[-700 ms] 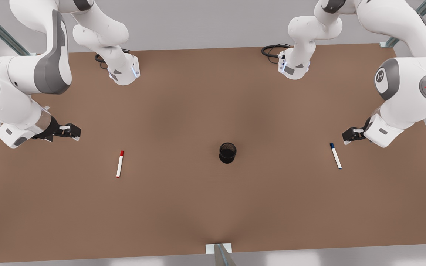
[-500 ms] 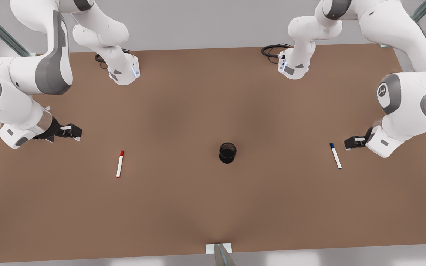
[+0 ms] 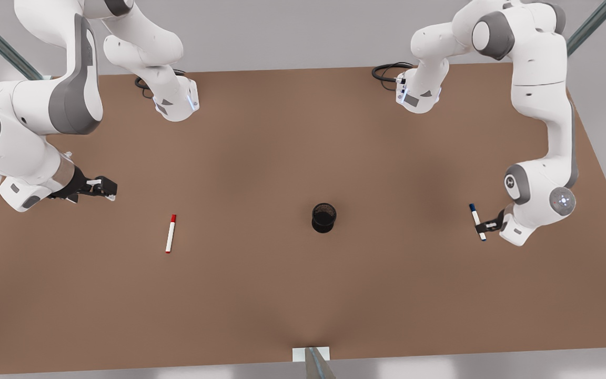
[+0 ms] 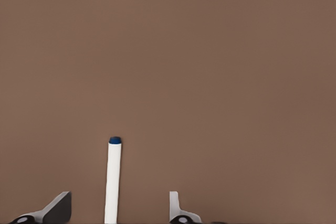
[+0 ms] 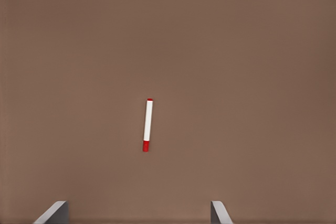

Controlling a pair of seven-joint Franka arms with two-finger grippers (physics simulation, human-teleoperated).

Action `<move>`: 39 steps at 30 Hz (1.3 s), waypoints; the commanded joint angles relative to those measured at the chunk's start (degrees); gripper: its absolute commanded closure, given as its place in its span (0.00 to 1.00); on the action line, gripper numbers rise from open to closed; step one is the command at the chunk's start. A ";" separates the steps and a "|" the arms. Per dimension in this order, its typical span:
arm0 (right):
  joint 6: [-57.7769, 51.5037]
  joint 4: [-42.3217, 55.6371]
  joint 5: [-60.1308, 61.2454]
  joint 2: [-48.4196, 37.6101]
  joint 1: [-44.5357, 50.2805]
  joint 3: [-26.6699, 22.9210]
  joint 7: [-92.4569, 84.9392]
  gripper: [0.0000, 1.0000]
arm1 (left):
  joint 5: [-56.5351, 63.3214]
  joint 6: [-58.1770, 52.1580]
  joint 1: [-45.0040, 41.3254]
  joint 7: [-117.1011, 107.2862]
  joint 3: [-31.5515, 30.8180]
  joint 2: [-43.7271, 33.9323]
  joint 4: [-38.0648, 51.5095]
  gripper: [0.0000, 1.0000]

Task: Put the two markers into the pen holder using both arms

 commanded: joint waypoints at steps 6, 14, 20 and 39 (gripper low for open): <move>-0.02 0.02 0.22 -0.06 -0.08 -0.01 -0.13 0.00 | -0.68 5.97 2.09 4.74 0.09 2.99 -0.06 0.33; 24.05 -14.83 0.31 6.53 -2.01 0.26 0.66 0.00 | -0.33 6.24 1.82 4.83 0.09 5.63 0.03 0.37; 37.51 -11.15 1.80 21.73 -3.68 0.26 0.74 0.00 | -0.15 7.03 1.74 4.83 0.09 7.30 0.03 0.42; 39.61 -18.70 1.71 26.39 -0.52 1.40 10.85 0.16 | -0.15 7.47 1.91 4.83 0.09 8.79 0.73 0.67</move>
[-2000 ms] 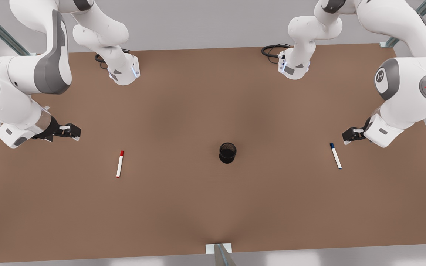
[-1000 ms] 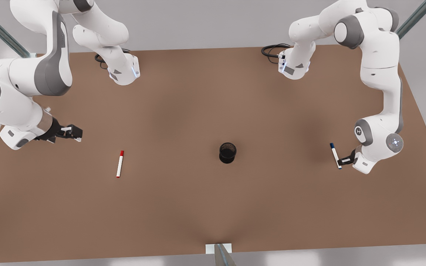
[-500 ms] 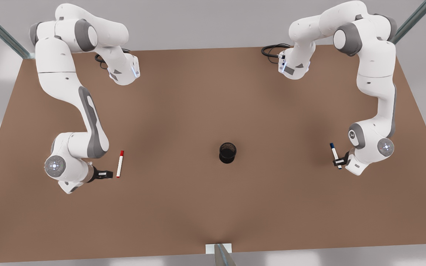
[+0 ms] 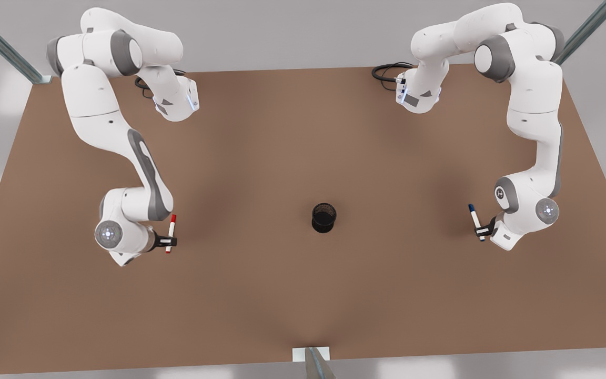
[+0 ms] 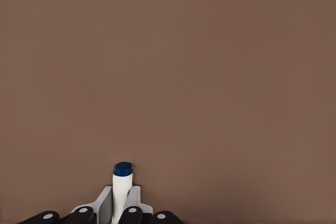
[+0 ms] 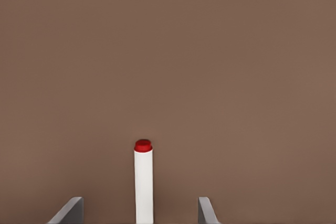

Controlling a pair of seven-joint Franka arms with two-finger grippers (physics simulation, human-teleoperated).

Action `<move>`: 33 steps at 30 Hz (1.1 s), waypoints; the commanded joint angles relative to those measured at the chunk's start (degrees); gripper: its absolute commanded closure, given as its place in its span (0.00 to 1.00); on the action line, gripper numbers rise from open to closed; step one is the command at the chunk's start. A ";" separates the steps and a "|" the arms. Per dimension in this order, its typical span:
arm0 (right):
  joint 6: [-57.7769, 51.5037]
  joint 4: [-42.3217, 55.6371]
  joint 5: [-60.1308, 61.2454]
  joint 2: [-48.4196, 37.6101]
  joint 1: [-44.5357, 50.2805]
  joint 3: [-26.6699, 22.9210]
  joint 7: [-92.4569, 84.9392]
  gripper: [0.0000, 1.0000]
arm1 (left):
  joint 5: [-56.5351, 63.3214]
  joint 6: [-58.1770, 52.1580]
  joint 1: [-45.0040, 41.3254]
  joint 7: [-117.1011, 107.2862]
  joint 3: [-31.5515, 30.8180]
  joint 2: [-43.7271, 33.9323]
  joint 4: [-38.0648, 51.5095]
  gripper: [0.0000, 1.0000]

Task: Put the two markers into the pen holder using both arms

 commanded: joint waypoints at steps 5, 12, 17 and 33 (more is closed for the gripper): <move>4.15 0.21 0.08 2.45 -0.31 0.00 4.57 0.28 | -0.09 0.06 0.10 0.35 0.00 -0.12 0.03 0.74; 4.76 0.38 0.08 3.41 -0.04 0.00 4.75 0.35 | -0.52 -6.53 -0.60 8.70 -9.22 -10.40 2.23 0.79; 4.76 0.38 0.17 3.68 0.13 0.09 4.75 0.43 | -0.52 -16.91 -5.61 1.31 -20.30 -12.51 10.14 0.78; 4.59 0.29 0.08 4.47 0.40 0.00 4.75 0.67 | -64.76 5.07 -17.92 111.68 -27.60 -13.56 2.76 0.79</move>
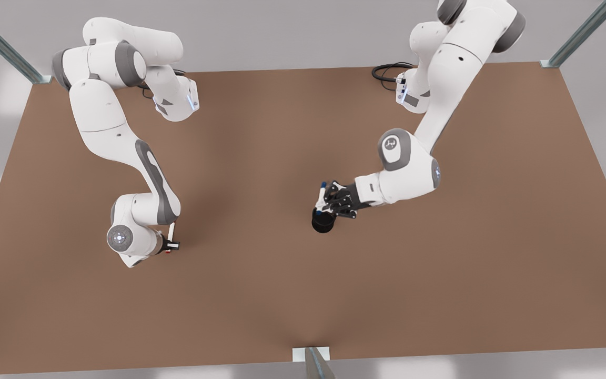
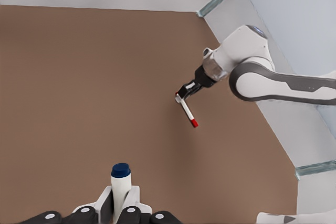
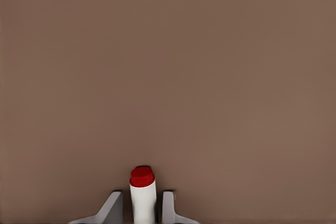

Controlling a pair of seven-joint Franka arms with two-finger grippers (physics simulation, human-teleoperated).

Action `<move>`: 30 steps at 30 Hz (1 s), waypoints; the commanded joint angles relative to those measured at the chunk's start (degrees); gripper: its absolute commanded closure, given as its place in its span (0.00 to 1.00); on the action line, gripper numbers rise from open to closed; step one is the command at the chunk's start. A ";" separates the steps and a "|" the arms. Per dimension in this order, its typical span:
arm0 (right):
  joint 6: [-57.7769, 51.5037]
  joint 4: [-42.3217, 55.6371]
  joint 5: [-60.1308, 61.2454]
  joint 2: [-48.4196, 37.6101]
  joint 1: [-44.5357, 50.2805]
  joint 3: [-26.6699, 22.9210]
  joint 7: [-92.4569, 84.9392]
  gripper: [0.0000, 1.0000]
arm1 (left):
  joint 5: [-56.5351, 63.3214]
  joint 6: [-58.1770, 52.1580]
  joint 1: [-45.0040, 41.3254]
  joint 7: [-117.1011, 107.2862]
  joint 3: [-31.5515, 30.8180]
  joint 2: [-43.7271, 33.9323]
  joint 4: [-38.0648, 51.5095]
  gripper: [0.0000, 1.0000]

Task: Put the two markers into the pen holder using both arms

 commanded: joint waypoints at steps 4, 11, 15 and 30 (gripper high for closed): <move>-0.07 0.09 -0.45 -0.04 0.01 -0.05 0.99 0.77 | -15.19 3.66 0.33 90.33 -0.06 -0.37 -2.56 0.79; -0.07 0.09 -0.53 -0.12 -0.07 0.04 0.73 0.79 | -20.47 3.66 -0.11 97.55 -0.05 -0.72 -5.56 0.79; -0.86 0.79 -0.53 -4.60 -0.08 0.04 0.29 0.79 | -20.55 3.66 -0.20 97.55 0.03 -0.20 -7.13 0.79; 10.21 9.93 -0.80 -12.69 4.40 18.14 5.65 0.79 | -26.53 5.77 -2.22 105.28 0.12 4.37 -5.91 0.79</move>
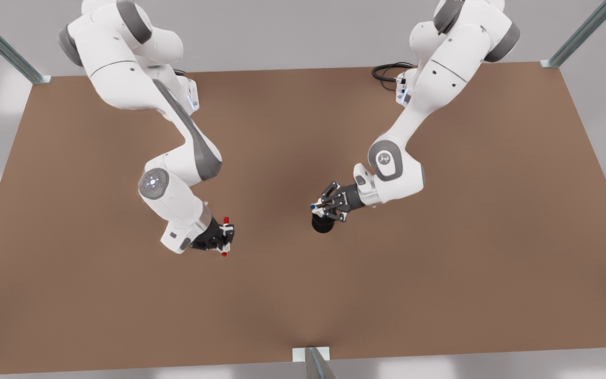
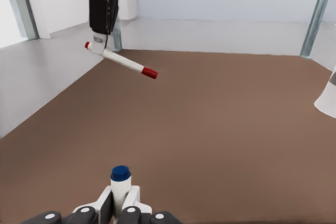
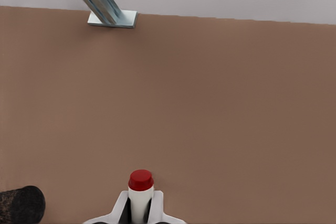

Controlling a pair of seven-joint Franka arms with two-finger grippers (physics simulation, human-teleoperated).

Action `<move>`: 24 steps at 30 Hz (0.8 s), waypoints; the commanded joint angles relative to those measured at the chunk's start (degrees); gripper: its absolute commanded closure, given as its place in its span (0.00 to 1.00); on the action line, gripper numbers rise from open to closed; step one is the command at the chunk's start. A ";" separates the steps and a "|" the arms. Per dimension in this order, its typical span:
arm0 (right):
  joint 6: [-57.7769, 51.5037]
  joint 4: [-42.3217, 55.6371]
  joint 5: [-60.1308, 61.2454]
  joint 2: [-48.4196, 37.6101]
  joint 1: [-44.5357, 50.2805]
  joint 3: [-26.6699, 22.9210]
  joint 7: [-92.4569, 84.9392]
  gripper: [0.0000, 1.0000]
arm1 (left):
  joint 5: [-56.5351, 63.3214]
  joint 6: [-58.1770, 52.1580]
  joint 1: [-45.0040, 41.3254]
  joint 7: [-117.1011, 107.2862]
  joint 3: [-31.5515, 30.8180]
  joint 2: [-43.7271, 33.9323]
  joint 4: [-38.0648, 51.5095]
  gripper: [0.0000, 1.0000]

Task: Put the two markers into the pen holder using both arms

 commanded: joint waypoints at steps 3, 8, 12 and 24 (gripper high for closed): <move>14.77 0.37 -0.80 0.88 4.33 0.16 5.02 0.79 | -1.65 -0.56 -0.40 22.89 -0.10 0.96 -0.10 0.12; 19.78 0.28 -0.80 1.50 7.58 0.16 5.28 0.79 | -1.48 -0.83 0.03 20.52 -0.10 0.35 -0.02 0.00; 21.01 0.37 -0.89 1.50 9.17 0.16 8.27 0.79 | 15.54 -13.72 11.71 0.16 0.16 -5.72 1.29 0.00; 38.15 8.81 -5.46 9.94 35.45 -17.60 14.86 0.79 | 94.68 -62.26 24.12 -126.35 -0.36 -9.59 33.38 0.00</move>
